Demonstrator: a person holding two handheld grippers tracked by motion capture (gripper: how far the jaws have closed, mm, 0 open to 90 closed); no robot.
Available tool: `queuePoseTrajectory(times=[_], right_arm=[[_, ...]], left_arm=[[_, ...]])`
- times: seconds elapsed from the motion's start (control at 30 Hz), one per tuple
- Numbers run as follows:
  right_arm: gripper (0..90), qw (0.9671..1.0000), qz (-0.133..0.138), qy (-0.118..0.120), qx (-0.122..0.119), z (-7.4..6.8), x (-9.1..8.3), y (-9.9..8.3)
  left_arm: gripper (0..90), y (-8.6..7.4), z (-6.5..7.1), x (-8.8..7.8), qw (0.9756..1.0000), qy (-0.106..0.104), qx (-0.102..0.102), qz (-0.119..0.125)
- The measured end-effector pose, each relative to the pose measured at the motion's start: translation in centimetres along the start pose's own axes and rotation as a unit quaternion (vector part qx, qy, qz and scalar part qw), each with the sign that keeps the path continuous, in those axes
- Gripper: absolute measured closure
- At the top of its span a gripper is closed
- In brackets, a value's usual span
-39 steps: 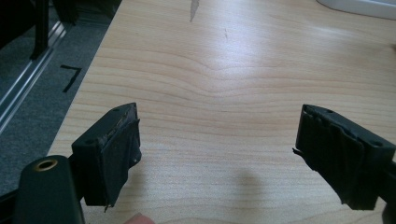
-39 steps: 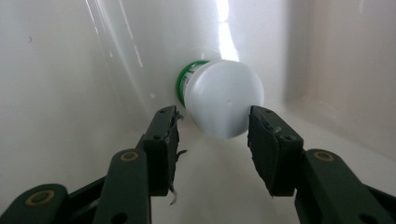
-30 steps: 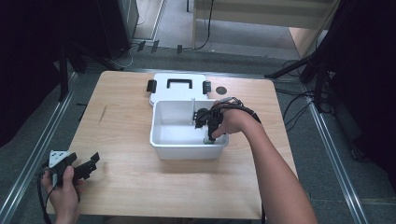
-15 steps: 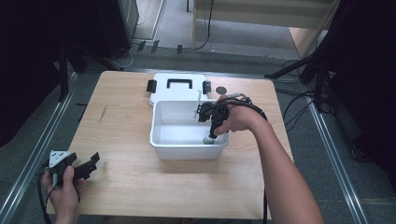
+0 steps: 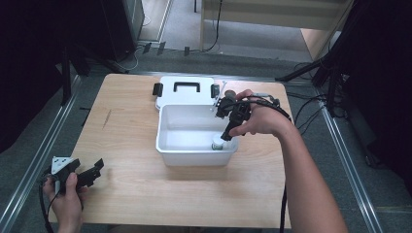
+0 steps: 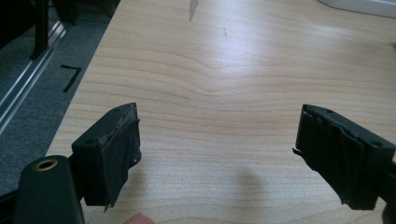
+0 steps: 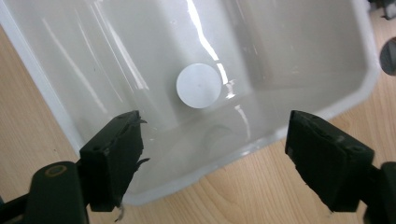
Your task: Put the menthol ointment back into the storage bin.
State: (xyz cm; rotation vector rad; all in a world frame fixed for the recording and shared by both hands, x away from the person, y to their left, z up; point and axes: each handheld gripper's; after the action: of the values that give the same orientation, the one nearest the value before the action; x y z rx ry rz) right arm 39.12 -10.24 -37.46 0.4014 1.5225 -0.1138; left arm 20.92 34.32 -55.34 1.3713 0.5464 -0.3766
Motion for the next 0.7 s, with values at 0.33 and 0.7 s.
queuePoseTrajectory(times=[0.33, 0.7], right_arm=[[13.0, 0.9988, 0.032, -0.019, 0.032, -0.1, -2.0, -2.1], [6.3, 0.9945, 0.053, -0.02, 0.088, 0.2, -2.4, -5.8]], left_arm=[[14.6, 0.0, 0.0, 0.0, 1.0, 0.0, -0.001, 0.0], [14.6, 0.0, 0.0, 0.0, 1.0, 0.0, -0.001, 0.001]])
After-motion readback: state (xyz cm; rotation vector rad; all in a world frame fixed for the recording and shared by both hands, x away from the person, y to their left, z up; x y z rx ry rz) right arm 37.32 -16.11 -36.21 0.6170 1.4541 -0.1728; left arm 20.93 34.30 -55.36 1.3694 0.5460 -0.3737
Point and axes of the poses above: each handheld gripper's, and its own axes: x roughly forward along the jaws, y roughly out of its top, z roughly to its right, and after that the axes turned 7 degrees about y, right-handed
